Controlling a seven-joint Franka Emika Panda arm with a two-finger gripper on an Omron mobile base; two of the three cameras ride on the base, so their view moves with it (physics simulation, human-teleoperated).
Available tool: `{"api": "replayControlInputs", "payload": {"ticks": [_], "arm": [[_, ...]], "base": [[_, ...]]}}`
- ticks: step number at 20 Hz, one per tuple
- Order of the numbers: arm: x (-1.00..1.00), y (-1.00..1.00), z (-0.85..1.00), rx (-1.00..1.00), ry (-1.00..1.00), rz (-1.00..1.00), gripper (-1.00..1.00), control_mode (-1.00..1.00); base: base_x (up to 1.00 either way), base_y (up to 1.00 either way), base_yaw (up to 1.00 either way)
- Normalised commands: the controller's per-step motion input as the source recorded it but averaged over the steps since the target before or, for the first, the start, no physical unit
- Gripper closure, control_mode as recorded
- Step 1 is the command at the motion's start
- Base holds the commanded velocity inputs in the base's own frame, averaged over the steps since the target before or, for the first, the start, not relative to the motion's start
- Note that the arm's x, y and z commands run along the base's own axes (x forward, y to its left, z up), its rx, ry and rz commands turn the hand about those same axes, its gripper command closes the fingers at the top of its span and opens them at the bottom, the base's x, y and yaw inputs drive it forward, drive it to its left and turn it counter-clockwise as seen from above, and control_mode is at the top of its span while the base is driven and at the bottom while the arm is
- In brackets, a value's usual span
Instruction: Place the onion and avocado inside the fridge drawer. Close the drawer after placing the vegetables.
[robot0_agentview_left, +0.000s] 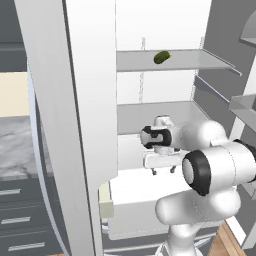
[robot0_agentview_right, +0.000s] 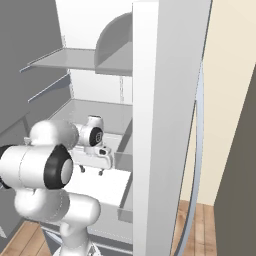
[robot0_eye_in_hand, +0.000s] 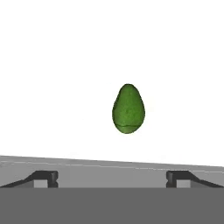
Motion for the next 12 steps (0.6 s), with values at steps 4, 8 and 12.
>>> {"api": "replayControlInputs", "payload": {"ticks": [4, 8, 12], "arm": [[-0.04, 0.02, 1.00, 0.00, -0.17, -0.02, -1.00, -1.00], [-0.43, -0.01, 1.00, 0.00, -0.25, 0.00, -1.00, -1.00], [-0.69, 0.00, 0.83, 0.00, -0.28, 0.00, -1.00, -1.00]], "base": [[0.00, 0.00, 0.00], [0.00, 0.00, 0.00], [0.00, 0.00, 0.00]]}}
